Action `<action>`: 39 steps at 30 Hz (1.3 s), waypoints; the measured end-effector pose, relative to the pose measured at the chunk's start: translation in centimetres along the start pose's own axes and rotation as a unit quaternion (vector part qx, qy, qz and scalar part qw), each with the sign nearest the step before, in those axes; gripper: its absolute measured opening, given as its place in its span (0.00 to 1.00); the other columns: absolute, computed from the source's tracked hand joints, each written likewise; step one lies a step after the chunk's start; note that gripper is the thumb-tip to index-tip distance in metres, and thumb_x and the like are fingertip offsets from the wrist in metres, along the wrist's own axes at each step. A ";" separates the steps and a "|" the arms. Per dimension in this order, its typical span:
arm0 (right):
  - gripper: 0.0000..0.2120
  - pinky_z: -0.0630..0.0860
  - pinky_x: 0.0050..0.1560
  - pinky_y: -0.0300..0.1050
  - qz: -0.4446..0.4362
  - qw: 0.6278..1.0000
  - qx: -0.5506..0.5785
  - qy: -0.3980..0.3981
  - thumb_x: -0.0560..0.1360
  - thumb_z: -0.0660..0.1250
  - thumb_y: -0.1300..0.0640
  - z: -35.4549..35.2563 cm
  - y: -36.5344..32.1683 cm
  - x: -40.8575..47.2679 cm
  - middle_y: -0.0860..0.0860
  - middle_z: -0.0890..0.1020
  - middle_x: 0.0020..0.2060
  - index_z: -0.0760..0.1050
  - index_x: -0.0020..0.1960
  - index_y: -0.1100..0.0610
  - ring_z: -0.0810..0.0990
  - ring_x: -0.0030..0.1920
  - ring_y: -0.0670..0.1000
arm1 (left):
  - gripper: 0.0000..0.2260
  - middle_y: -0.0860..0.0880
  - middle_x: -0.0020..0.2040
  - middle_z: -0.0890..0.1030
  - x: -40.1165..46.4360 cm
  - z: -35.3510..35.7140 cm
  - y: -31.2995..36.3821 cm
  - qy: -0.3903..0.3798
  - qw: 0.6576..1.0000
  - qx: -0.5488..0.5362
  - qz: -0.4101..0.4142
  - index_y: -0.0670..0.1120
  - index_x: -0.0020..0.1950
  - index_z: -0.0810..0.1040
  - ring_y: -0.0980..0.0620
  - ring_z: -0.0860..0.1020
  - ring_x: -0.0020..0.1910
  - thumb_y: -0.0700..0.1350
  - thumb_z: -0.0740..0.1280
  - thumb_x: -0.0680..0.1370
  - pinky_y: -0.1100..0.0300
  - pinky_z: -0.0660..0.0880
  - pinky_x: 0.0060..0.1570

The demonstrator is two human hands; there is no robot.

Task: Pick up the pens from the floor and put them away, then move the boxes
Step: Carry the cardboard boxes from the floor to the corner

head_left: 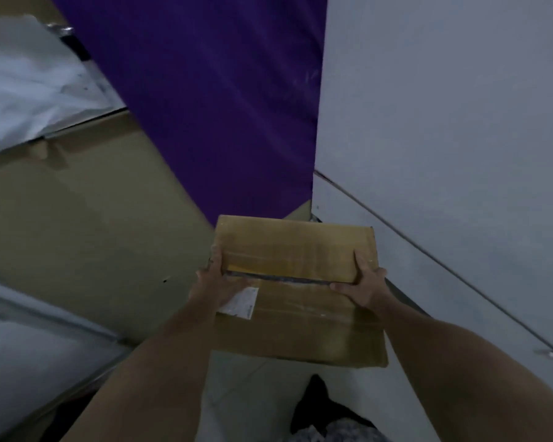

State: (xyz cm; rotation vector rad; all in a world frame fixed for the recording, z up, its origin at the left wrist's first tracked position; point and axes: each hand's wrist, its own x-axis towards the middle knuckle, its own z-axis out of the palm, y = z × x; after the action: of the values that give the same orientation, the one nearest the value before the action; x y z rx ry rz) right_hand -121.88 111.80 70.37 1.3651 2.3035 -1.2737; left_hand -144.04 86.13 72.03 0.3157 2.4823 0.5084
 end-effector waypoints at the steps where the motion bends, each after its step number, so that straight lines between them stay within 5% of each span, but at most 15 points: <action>1: 0.56 0.61 0.73 0.60 0.010 1.000 0.015 0.004 0.65 0.76 0.37 -0.2 0.0 1.2 0.58 0.51 0.72 0.42 0.79 0.40 0.60 0.72 0.66 | 0.62 0.39 0.76 0.56 1.7 -0.1 1.1 -0.006 1.000 0.001 0.005 0.65 0.75 0.33 0.35 0.63 0.72 0.81 0.65 0.52 0.39 0.66 0.68; 5: 0.57 0.62 0.73 0.62 0.048 0.997 0.056 0.029 0.64 0.77 0.38 -1.6 -0.3 4.7 0.57 0.50 0.72 0.42 0.79 0.39 0.60 0.71 0.66 | 0.57 0.39 0.77 0.55 7.0 -1.1 6.1 -0.028 0.998 0.042 0.049 0.63 0.77 0.34 0.36 0.64 0.72 0.73 0.70 0.63 0.43 0.66 0.69; 13: 0.56 0.64 0.70 0.59 0.158 0.973 0.128 0.114 0.63 0.77 0.37 -2.3 -0.5 10.6 0.59 0.55 0.69 0.44 0.79 0.39 0.62 0.70 0.67 | 0.56 0.41 0.77 0.55 20.1 -1.1 15.7 -0.120 0.969 0.174 0.127 0.65 0.76 0.33 0.34 0.62 0.72 0.78 0.65 0.60 0.39 0.65 0.65; 24: 0.57 0.67 0.68 0.60 0.274 0.922 0.193 0.191 0.62 0.78 0.36 3.4 0.3 18.2 0.59 0.57 0.69 0.44 0.79 0.39 0.64 0.69 0.68 | 0.52 0.44 0.79 0.53 34.9 4.5 22.3 -0.185 0.905 0.281 0.260 0.60 0.78 0.37 0.38 0.54 0.76 0.71 0.68 0.67 0.43 0.56 0.72; 30: 0.56 0.68 0.67 0.62 0.291 0.913 0.211 0.192 0.64 0.77 0.36 8.4 6.0 26.7 0.58 0.55 0.70 0.42 0.78 0.38 0.63 0.69 0.68 | 0.54 0.50 0.80 0.51 43.5 13.9 21.2 -0.186 0.905 0.273 0.270 0.63 0.78 0.37 0.38 0.52 0.77 0.74 0.68 0.64 0.41 0.55 0.72; 35: 0.57 0.69 0.68 0.63 0.300 0.905 0.218 0.208 0.62 0.77 0.36 15.1 13.5 35.4 0.57 0.55 0.69 0.42 0.77 0.36 0.63 0.68 0.68 | 0.55 0.46 0.79 0.57 51.8 25.0 17.7 -0.206 0.908 0.252 0.266 0.66 0.76 0.36 0.38 0.56 0.76 0.76 0.68 0.61 0.38 0.62 0.69; 39: 0.57 0.69 0.68 0.64 0.305 0.901 0.220 0.216 0.62 0.78 0.36 20.2 18.6 41.4 0.57 0.55 0.69 0.43 0.77 0.36 0.63 0.68 0.69 | 0.54 0.42 0.79 0.52 57.4 32.7 14.5 -0.219 0.915 0.228 0.250 0.67 0.76 0.36 0.37 0.55 0.76 0.72 0.71 0.63 0.36 0.59 0.70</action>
State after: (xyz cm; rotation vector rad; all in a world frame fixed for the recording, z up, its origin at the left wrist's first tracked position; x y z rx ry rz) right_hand -135.75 127.03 25.16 2.4829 1.5753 -1.4019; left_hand -169.49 127.50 24.98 1.1385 2.0327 0.0226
